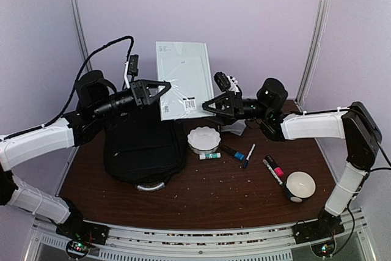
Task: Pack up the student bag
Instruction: Pass from the left arm to the right
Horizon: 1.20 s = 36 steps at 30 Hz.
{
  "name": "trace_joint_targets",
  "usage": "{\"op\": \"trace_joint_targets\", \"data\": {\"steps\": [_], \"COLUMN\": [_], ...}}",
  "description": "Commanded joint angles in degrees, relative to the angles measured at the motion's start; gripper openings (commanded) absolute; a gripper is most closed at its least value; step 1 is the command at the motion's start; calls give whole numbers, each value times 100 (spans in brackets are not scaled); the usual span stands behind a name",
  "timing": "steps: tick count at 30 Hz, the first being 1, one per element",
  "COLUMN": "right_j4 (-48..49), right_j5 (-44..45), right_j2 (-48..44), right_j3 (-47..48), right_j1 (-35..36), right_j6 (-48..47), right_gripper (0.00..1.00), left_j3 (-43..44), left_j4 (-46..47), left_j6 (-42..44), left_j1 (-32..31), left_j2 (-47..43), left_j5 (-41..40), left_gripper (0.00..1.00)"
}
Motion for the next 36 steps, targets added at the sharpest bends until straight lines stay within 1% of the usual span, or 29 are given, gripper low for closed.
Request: {"op": "trace_joint_targets", "data": {"steps": [1, 5, 9, 13, 18, 20, 23, 29, 30, 34, 35, 36], "right_j4": [849, 1090, 1146, 866, 750, 664, 541, 383, 375, 323, 318, 325], "right_j5": [24, 95, 156, 247, 312, 360, 382, 428, 431, 448, 448, 447], "right_j2": [-182, -189, -223, -241, -250, -244, -212, -174, -169, -131, -117, -120], "right_j3": [-73, -52, -88, -143, -127, -105, -84, -93, -85, -67, -77, -76], "right_j1": [-46, -133, -172, -200, -235, -248, -286, -358, -366, -376, -372, -384], "right_j6": [570, 818, 799, 545, 420, 369, 311, 174, 164, 117, 109, 100], "right_gripper": [62, 56, 48, 44, 36, 32, 30, 29, 27, 11, 8, 5], "left_j3": [-26, -134, -201, -216, -254, -253, -267, -284, -294, -270, -238, -205], "left_j4": [1404, 1496, 1536, 1601, 1748, 1743, 1671, 1393, 1376, 1118, 995, 857], "left_j6": [-135, -287, -428, -639, -941, -1004, -1046, -1049, -1043, -1050, -1022, -979], "left_j1": [25, 34, 38, 69, 86, 87, 86, 82, 86, 86, 91, 88], "left_j2": [-103, -93, -54, 66, 247, 309, 356, 349, 357, 381, 390, 400], "left_j5": [-3, -54, -106, -86, -42, -29, -48, -104, -108, -178, -197, -219], "left_gripper": [0, 0, 0, 0, 0, 0, 0, 0, 0, 0, 3, 10]}}
